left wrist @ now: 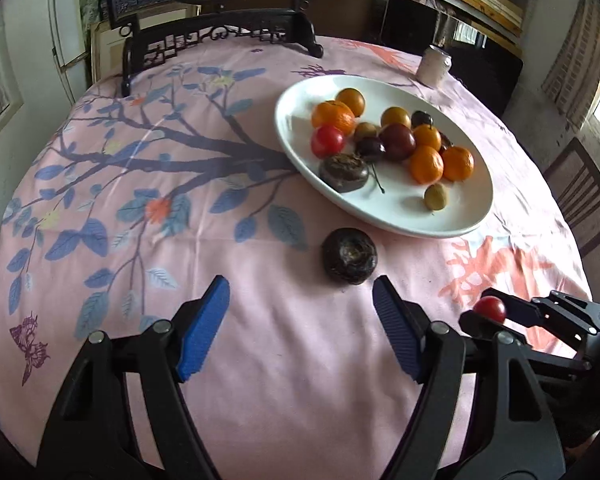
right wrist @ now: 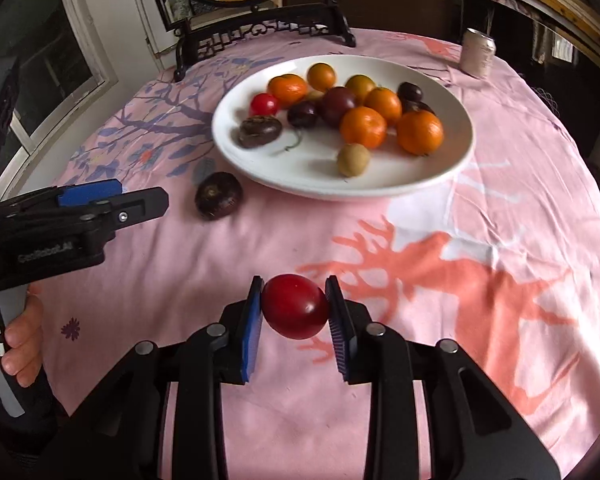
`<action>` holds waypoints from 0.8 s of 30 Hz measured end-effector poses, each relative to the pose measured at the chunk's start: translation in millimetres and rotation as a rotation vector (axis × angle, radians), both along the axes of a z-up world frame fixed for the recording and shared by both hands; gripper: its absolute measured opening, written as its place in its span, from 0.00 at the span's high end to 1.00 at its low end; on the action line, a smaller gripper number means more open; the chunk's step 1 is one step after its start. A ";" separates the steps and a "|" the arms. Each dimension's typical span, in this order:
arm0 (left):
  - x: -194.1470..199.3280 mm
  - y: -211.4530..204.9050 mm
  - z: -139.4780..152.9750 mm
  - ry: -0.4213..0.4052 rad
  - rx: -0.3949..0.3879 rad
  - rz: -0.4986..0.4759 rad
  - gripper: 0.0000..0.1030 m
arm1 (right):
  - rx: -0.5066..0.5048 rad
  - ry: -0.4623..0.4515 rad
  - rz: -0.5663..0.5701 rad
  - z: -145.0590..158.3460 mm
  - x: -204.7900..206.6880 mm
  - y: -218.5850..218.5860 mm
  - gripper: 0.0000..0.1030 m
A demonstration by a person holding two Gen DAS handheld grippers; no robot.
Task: Organize fruits
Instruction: 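Grasp a red plum with the right tool while the left tool grasps a dark plum, then carry the red plum with the right tool while the left tool carries the dark plum, release both on plate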
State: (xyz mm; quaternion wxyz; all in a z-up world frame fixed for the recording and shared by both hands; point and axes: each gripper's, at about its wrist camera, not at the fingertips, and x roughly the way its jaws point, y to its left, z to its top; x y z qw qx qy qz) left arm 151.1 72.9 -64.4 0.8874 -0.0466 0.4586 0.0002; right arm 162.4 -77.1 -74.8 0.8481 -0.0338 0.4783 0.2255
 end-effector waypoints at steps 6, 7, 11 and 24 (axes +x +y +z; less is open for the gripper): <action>22.9 -25.5 -17.1 0.037 0.066 -0.022 0.26 | 0.054 0.018 -0.059 -4.9 -9.6 -36.8 0.70; 25.8 -28.1 -19.6 0.043 0.069 -0.025 0.26 | 0.065 0.018 -0.063 -4.6 -10.7 -39.7 0.70; 36.5 -37.9 -31.7 0.074 0.094 -0.032 0.36 | 0.090 0.012 -0.064 -1.8 -12.2 -46.2 0.70; -4.1 -42.1 -10.0 0.017 0.041 -0.059 0.62 | 0.108 -0.012 -0.073 10.7 -14.6 -53.2 0.70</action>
